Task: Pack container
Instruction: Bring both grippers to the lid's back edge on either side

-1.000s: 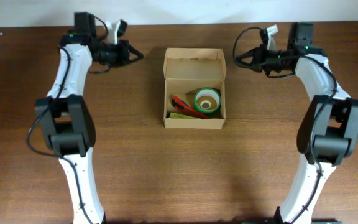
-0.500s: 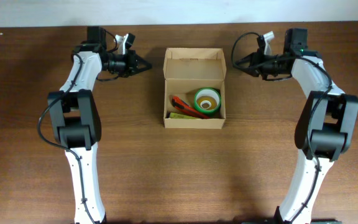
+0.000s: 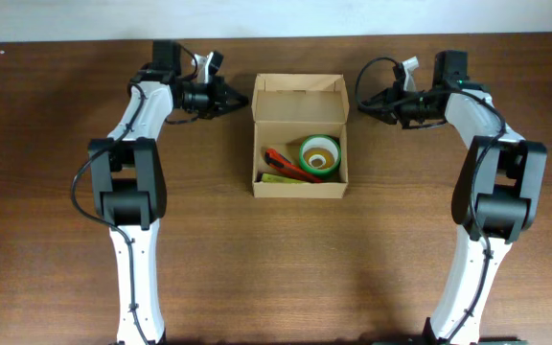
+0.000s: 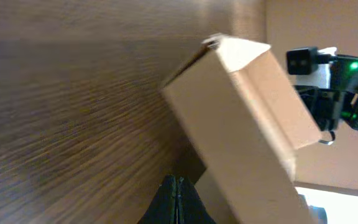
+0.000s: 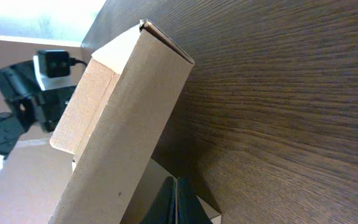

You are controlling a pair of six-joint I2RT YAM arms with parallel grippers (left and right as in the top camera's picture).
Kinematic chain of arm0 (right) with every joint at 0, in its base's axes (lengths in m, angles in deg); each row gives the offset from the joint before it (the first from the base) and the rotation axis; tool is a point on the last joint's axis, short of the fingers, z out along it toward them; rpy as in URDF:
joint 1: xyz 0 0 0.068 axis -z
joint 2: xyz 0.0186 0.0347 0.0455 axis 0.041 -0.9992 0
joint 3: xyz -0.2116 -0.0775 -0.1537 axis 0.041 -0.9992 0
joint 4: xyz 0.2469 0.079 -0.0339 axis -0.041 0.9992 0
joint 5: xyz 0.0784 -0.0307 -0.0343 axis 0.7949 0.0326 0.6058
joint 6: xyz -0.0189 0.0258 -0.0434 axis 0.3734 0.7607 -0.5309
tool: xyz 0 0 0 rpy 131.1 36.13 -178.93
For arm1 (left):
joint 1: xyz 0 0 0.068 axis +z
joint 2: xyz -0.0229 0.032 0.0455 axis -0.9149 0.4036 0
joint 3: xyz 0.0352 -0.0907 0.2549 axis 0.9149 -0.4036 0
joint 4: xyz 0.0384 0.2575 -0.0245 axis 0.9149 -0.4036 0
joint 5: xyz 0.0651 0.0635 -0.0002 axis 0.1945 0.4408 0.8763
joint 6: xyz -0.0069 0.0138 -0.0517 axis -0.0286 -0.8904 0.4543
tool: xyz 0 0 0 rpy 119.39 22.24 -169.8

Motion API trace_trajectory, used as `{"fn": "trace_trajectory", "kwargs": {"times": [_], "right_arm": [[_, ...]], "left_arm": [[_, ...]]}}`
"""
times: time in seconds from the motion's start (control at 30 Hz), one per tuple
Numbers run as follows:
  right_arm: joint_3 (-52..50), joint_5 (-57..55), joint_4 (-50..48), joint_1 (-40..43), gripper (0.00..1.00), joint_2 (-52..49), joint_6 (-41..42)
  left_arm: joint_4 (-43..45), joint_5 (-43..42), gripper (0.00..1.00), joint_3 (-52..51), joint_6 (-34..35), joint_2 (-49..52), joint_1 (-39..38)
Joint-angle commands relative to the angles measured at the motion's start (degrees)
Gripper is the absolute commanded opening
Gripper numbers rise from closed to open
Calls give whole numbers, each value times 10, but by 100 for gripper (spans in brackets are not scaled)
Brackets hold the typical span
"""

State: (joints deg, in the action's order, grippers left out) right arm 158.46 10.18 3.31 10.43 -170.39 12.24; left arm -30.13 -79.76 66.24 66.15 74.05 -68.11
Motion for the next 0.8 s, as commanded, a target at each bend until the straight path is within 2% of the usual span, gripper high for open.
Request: {"fn": "trace_trajectory", "kwargs": {"times": [0.0, 0.5, 0.77], "right_arm": [[12, -1, -2, 1, 4, -19, 2], [12, 24, -21, -29, 3, -45, 2], [12, 50, -35, -37, 4, -45, 2]], "left_arm": [[4, -14, 2, -1, 12, 25, 1], [37, -21, 2, -1, 35, 29, -17], [73, -54, 2, -1, 59, 30, -28]]}}
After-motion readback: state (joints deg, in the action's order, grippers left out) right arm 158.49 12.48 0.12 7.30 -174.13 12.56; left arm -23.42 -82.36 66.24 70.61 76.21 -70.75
